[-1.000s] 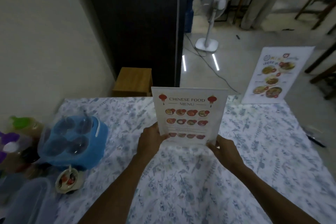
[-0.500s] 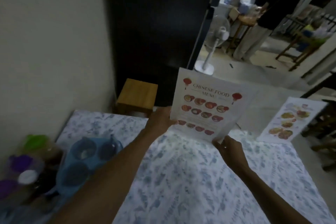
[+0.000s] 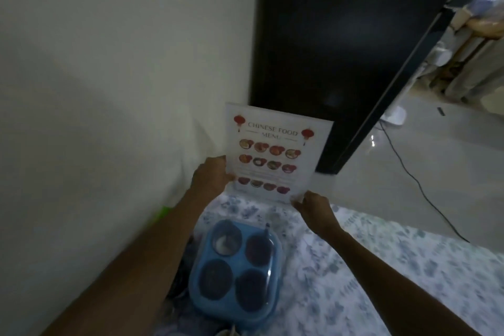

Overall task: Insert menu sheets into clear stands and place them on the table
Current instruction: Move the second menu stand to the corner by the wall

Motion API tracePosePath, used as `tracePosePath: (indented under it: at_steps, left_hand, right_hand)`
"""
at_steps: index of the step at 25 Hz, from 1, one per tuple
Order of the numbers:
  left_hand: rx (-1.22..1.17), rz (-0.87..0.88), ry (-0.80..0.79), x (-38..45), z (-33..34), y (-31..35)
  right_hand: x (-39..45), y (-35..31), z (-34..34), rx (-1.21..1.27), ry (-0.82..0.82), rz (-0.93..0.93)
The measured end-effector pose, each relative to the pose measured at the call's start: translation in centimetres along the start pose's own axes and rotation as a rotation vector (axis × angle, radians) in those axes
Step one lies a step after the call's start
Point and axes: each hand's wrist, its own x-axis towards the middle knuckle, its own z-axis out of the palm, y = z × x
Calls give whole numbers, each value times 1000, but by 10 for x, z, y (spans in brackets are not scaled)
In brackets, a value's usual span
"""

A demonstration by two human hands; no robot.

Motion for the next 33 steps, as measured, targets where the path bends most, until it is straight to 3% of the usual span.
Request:
tracePosePath:
  at_steps: [4,13,23,33]
  left_hand:
    - [-3,-114,101,14,-7,-29]
    - [331,-197,16,33,-16,-35]
    - [275,-132,-2,19,-8,-48]
    - [387,-56,-53,1,10,-29]
  right_hand:
    - [33,-14,41,73,-58,-37]
    - [68,-21,82,63,-67,13]
    - [81,-31,84,-36,-261,-116]
    - [76,-28,90,19,-267,-96]
